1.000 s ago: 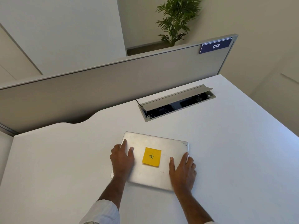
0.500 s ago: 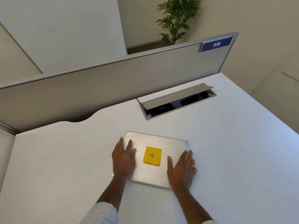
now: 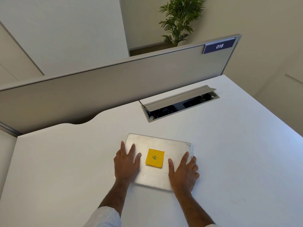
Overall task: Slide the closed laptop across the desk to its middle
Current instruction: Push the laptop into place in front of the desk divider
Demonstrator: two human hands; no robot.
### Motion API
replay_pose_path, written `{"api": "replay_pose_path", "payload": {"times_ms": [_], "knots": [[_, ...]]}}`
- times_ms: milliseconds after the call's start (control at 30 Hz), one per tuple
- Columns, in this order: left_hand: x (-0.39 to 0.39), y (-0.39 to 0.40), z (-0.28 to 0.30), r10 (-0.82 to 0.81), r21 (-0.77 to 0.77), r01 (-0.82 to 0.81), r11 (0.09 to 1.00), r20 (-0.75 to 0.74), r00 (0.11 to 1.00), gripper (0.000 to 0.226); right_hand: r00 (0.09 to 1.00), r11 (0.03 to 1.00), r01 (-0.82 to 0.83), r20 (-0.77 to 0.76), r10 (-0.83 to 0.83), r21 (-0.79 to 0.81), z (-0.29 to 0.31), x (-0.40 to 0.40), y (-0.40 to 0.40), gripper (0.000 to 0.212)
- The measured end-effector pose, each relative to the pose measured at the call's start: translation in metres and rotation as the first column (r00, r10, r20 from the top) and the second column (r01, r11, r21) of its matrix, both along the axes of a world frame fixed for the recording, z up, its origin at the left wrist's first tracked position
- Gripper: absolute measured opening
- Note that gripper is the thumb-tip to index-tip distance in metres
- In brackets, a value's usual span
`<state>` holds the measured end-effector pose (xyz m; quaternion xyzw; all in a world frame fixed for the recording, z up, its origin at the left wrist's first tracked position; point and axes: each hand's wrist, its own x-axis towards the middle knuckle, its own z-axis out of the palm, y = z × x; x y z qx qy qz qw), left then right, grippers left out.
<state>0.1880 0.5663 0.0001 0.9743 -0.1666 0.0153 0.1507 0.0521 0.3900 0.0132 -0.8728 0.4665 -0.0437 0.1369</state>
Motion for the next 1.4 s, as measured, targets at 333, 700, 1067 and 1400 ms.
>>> {"api": "replay_pose_path", "payload": {"times_ms": [333, 700, 1067, 1400], "knots": [[-0.003, -0.026, 0.006, 0.194, -0.055, -0.203, 0.978, -0.127, 0.973, 0.072, 0.998, 0.998, 0.052, -0.036, -0.051, 0.018, 0.003, 0.006, -0.002, 0.091], [0.015, -0.023, 0.018, 0.248, -0.207, -0.307, 0.929, -0.267, 0.931, 0.075, 0.997, 0.995, 0.074, 0.016, -0.075, 0.061, 0.002, 0.008, -0.003, 0.092], [0.01, -0.016, 0.033, 0.206, -0.348, -0.355, 0.868, -0.398, 0.894, 0.081, 0.995, 0.996, 0.008, 0.095, -0.016, 0.085, 0.003, 0.005, -0.017, 0.093], [-0.005, 0.001, 0.04, 0.263, -0.377, -0.416, 0.827, -0.395, 0.88, 0.081, 0.99, 0.991, -0.106, 0.102, 0.099, 0.075, 0.011, 0.016, -0.017, 0.093]]}}
